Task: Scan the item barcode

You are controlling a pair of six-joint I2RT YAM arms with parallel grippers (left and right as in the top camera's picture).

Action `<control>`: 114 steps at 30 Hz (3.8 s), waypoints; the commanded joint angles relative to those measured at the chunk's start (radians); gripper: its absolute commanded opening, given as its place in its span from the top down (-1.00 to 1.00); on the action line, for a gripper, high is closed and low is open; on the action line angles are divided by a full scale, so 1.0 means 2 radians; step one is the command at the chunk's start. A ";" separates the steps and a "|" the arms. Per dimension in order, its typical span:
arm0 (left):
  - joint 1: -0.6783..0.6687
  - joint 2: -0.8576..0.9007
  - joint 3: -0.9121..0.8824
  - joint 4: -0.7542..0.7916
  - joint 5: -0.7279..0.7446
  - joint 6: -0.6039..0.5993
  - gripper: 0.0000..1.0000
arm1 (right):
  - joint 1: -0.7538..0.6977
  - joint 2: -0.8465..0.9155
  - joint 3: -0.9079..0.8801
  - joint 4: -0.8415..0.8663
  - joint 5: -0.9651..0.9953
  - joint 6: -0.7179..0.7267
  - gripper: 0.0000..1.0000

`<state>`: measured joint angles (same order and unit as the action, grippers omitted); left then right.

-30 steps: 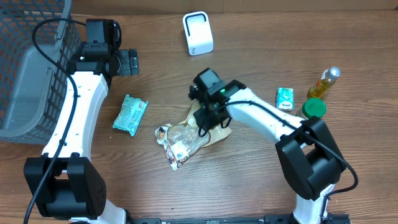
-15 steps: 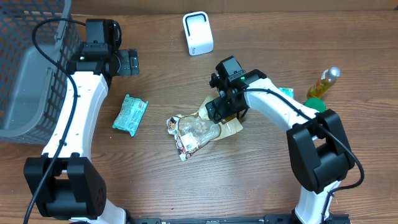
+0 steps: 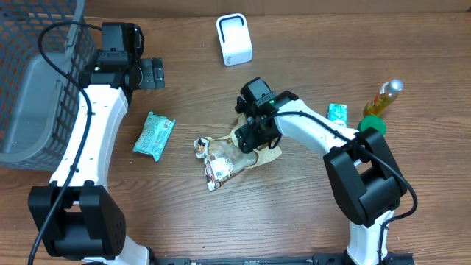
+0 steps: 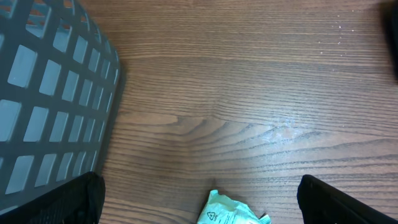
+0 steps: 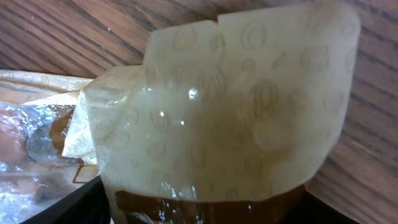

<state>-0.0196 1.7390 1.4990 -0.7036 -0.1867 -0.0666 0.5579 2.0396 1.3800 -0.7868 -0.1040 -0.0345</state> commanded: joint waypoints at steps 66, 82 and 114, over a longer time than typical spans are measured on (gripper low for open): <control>-0.002 -0.009 0.010 0.002 -0.002 0.011 -0.99 | -0.129 -0.026 0.093 -0.038 -0.390 0.026 0.91; -0.002 -0.009 0.010 0.002 -0.002 0.011 -0.99 | -0.127 -0.083 0.234 0.076 -0.223 0.019 0.93; -0.002 -0.009 0.010 0.002 -0.002 0.011 -0.99 | -0.089 0.062 0.228 0.354 0.132 -0.105 0.93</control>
<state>-0.0196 1.7390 1.4990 -0.7033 -0.1867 -0.0666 0.3569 2.1506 1.8313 -0.0959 0.1009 -0.1921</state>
